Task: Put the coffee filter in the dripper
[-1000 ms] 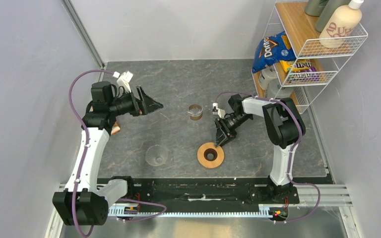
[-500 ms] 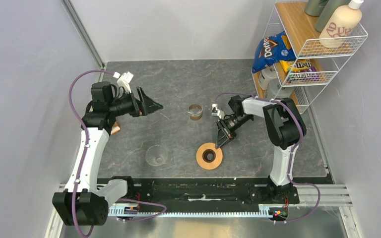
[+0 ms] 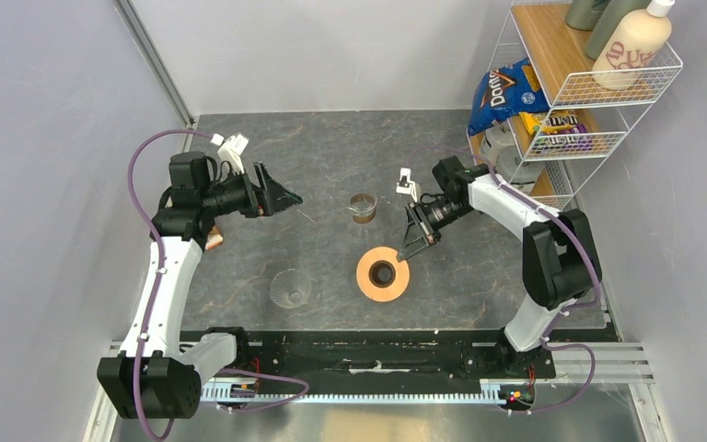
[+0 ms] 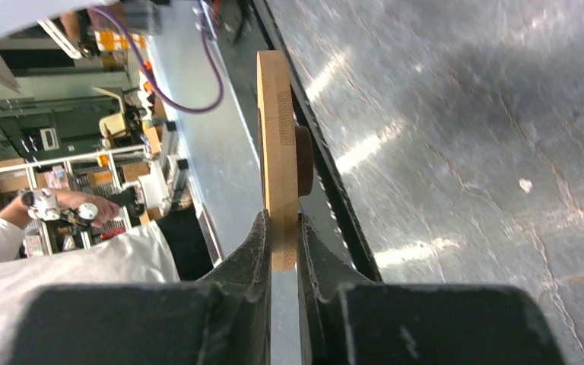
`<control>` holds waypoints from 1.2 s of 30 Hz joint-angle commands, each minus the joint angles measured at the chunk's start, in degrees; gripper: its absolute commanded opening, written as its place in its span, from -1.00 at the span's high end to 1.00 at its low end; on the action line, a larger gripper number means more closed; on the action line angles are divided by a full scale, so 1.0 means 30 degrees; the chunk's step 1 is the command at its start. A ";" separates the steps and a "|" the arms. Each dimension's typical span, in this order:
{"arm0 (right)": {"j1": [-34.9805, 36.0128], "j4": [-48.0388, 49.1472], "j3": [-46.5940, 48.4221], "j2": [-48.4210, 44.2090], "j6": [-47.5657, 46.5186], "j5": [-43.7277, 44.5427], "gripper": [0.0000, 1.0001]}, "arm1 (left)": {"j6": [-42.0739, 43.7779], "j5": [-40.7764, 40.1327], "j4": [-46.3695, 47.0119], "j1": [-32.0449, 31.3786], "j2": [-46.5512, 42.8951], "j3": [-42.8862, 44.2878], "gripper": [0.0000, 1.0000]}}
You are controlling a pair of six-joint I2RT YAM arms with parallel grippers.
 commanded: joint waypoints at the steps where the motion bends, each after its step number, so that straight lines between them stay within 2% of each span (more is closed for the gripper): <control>1: 0.0068 0.2363 0.2578 -0.1312 0.4282 -0.2683 1.00 | 0.1131 0.0116 0.0001 -0.0013 -0.0066 0.1091 -0.76; 6: 0.0040 0.6589 0.5478 -0.0736 0.9137 -0.3080 1.00 | 0.2385 0.0075 -0.0797 -0.0024 0.0516 0.2485 -0.76; 8: -0.0084 0.9196 0.5871 -0.0381 1.1705 -0.3355 1.00 | 0.2962 0.0063 -0.1259 -0.0002 0.0739 0.3009 -0.76; 16: -0.0830 2.7163 0.3503 0.2332 2.6852 -0.3732 1.00 | 0.3670 0.0031 -0.1670 -0.0008 0.1149 0.3698 -0.76; 17: -0.0917 2.8602 0.3379 0.2614 2.7932 -0.3713 1.00 | 0.3677 0.0030 -0.1670 -0.0017 0.1176 0.3698 -0.76; 20: -0.1308 2.8484 0.3444 0.3055 2.7874 -0.3727 1.00 | 0.3706 -0.0001 -0.1670 -0.0022 0.1107 0.3614 -0.76; 27: -0.1966 3.2581 0.1420 0.3647 3.0828 -0.4246 0.99 | 0.3540 -0.0102 -0.1423 -0.0024 0.1153 0.3374 -0.76; 36: -0.2187 3.3077 -0.0061 0.4427 2.9682 -0.4359 0.97 | 0.3121 -0.0117 -0.1084 -0.0013 0.1890 0.3579 -0.75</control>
